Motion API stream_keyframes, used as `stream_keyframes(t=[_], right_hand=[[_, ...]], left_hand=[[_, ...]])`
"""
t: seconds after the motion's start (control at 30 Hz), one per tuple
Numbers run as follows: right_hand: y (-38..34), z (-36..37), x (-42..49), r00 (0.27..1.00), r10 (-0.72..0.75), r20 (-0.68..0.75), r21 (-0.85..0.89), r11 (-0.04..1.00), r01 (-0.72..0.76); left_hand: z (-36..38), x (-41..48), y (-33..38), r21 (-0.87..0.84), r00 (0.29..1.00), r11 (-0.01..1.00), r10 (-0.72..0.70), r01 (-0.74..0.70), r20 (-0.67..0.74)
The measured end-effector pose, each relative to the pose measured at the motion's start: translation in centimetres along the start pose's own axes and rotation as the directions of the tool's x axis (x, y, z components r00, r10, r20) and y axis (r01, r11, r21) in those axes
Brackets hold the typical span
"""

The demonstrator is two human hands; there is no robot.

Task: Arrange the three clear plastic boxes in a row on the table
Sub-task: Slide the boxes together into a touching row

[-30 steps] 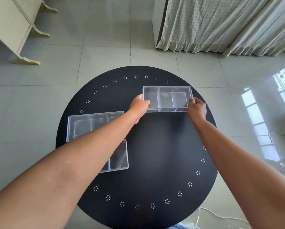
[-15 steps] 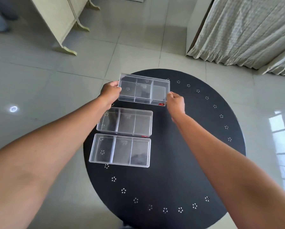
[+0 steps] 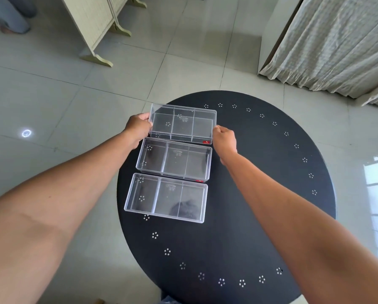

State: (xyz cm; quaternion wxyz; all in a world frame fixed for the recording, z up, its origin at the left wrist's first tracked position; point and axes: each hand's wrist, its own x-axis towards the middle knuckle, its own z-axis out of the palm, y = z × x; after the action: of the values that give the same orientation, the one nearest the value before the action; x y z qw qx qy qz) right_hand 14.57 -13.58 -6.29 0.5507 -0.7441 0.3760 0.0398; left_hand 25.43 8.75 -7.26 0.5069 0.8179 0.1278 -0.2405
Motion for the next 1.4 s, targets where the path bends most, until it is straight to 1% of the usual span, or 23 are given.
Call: stream_keyframes(t=[0.17, 0.23, 0.33, 0.43, 0.63, 0.93, 1.4], right_hand=[[0.6, 0.2, 0.2, 1.0, 0.025, 0.013, 0.007, 1.0, -0.025], [1.1, 0.3, 0.6, 0.998, 0.054, 0.011, 0.044, 0.998, -0.054], [1.5, 0.3, 1.2, 0.994, 0.108, 0.014, 0.13, 0.985, -0.109], [2.0, 0.2, 2.0, 0.991, 0.128, 0.047, 0.125, 0.983, -0.133], [2.9, 0.5, 2.7, 0.989, 0.126, 0.074, 0.13, 0.982, -0.134], [3.0, 0.5, 2.1, 0.988, 0.13, 0.077, 0.108, 0.985, -0.138], [2.7, 0.9, 1.5, 0.993, 0.115, 0.014, 0.15, 0.982, -0.115]], left_hand=[[0.0, 0.1, -0.5, 0.021, 1.0, 1.0, -0.007, 0.007, 0.02], [0.0, -0.1, -0.7, 0.022, 1.0, 1.0, -0.008, 0.007, 0.024], [0.0, -0.1, -1.1, -0.026, 0.999, 1.0, -0.008, 0.007, -0.035], [-0.1, 0.0, -1.5, -0.064, 0.997, 0.997, -0.042, 0.038, -0.061], [-0.2, -0.4, -1.6, -0.073, 0.999, 0.997, -0.026, 0.023, -0.035], [-0.4, -0.8, -1.5, -0.019, 0.999, 1.0, -0.012, 0.013, 0.042], [0.0, -1.2, -1.8, 0.025, 0.999, 0.999, 0.031, -0.032, 0.03]])
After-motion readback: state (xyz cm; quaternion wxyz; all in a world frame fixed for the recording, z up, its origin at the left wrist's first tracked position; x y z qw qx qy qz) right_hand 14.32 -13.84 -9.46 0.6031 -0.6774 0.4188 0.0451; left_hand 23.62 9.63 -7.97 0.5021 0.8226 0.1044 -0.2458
